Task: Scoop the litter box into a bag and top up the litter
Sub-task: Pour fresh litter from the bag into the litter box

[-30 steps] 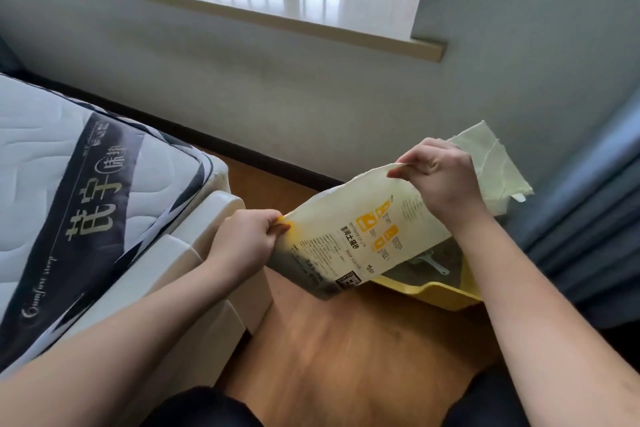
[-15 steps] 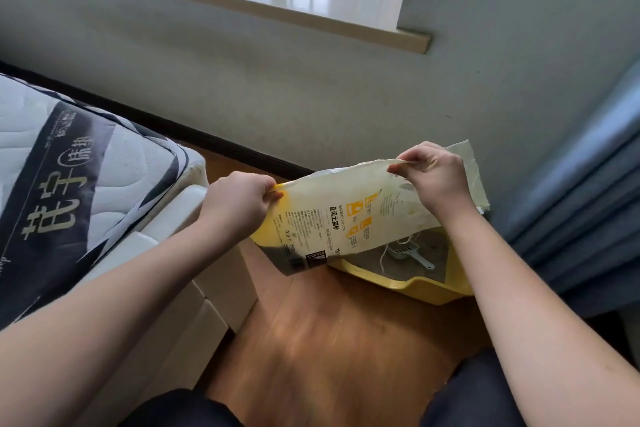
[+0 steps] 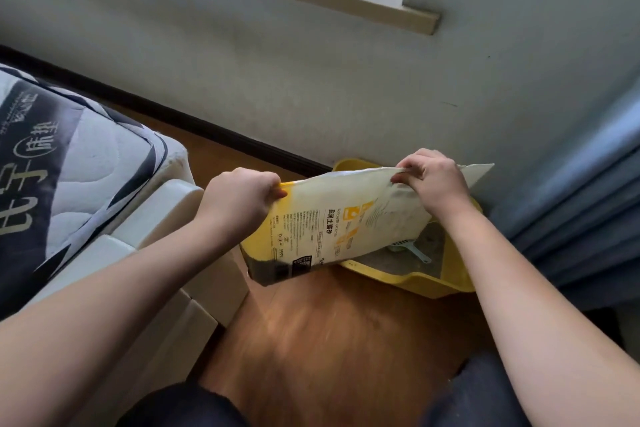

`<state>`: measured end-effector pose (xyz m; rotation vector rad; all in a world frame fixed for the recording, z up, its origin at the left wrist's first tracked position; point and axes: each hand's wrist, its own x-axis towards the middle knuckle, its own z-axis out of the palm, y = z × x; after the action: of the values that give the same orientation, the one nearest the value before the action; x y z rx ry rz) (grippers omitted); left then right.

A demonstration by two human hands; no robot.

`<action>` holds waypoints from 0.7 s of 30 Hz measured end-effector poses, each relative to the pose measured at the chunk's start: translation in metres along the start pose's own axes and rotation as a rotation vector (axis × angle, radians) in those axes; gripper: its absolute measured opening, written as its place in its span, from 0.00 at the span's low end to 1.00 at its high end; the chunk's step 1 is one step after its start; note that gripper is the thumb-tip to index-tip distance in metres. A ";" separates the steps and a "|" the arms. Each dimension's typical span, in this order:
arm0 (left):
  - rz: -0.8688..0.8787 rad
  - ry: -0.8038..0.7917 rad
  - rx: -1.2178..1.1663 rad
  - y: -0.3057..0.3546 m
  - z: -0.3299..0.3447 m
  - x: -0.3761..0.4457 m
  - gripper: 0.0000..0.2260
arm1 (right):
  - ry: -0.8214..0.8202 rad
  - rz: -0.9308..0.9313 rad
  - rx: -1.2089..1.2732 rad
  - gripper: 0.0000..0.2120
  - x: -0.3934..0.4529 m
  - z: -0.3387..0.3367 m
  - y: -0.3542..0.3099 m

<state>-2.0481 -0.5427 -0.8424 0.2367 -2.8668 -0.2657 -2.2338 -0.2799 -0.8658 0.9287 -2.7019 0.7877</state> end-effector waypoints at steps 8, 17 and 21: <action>-0.039 0.052 -0.116 -0.002 -0.006 0.000 0.11 | -0.088 0.115 0.031 0.04 0.003 0.012 -0.006; -0.040 0.079 -0.176 -0.003 -0.007 0.000 0.10 | -0.077 0.131 0.012 0.05 0.007 0.025 -0.006; -0.031 0.109 -0.216 -0.003 -0.008 0.001 0.10 | -0.107 0.160 0.039 0.04 0.008 0.029 -0.004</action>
<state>-2.0461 -0.5465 -0.8350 0.2464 -2.7019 -0.5474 -2.2371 -0.3023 -0.8862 0.7907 -2.8925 0.8465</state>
